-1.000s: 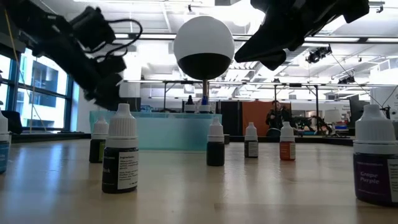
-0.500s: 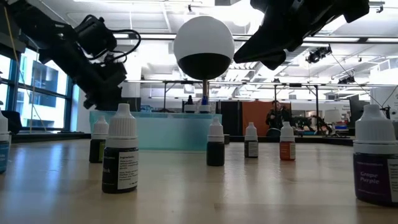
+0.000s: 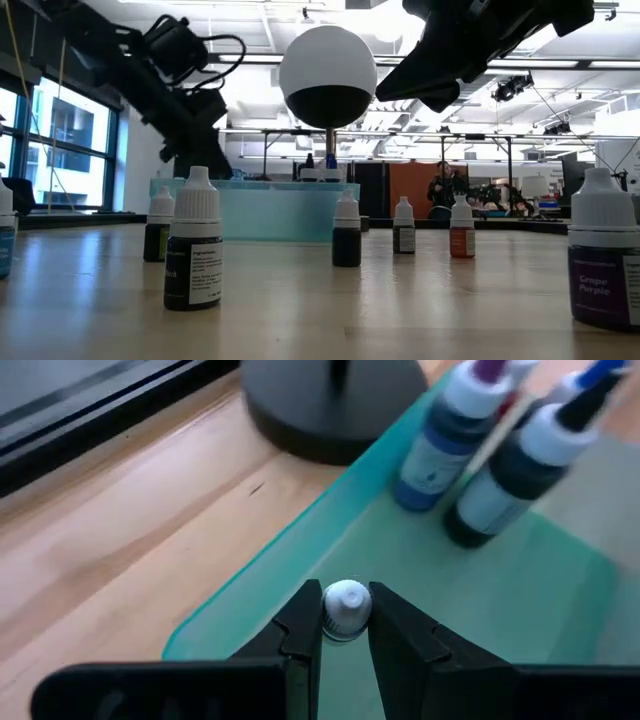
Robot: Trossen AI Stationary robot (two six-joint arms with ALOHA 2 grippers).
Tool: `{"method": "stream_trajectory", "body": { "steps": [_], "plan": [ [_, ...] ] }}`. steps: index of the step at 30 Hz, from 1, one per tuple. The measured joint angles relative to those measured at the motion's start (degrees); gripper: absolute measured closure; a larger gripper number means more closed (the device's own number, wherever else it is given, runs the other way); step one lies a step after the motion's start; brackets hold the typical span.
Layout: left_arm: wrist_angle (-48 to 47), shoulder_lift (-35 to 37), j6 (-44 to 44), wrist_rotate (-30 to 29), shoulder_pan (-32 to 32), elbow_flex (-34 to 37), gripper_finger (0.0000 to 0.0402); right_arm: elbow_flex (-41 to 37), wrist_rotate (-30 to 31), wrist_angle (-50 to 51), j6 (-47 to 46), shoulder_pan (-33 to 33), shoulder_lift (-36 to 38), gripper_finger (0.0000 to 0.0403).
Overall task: Pick & Place food coloring
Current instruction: Put the green food coloring bottle into the green bin
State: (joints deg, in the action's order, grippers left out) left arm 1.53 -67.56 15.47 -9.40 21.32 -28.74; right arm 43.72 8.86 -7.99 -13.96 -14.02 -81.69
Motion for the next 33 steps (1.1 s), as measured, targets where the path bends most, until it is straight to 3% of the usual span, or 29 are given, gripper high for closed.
{"method": "stream_trajectory", "body": {
  "steps": [6,12,22,28,33],
  "plan": [
    [4.97,-4.26,-1.21,4.15,-1.23,-1.77,0.0346,0.00,0.00,0.02,0.02,-0.02,0.00,0.0387],
    [15.31,-14.08,-1.08,2.07,-2.17,-2.28,0.0346,0.02,0.00,-0.01,-0.02,-0.01,0.00,0.0387],
    [10.47,-27.91,-3.29,2.91,-2.23,-14.55,0.0346,0.02,0.00,-0.04,-0.07,-0.02,0.00,0.0386],
    [5.30,-31.64,-2.58,0.01,-2.23,-18.96,0.0342,0.02,0.00,0.09,-0.01,-0.02,0.00,0.0386],
    [5.32,-32.09,-2.51,-0.52,-2.23,-19.75,0.0309,0.02,0.00,0.39,0.00,-0.01,0.00,0.0386]
  ]
}}
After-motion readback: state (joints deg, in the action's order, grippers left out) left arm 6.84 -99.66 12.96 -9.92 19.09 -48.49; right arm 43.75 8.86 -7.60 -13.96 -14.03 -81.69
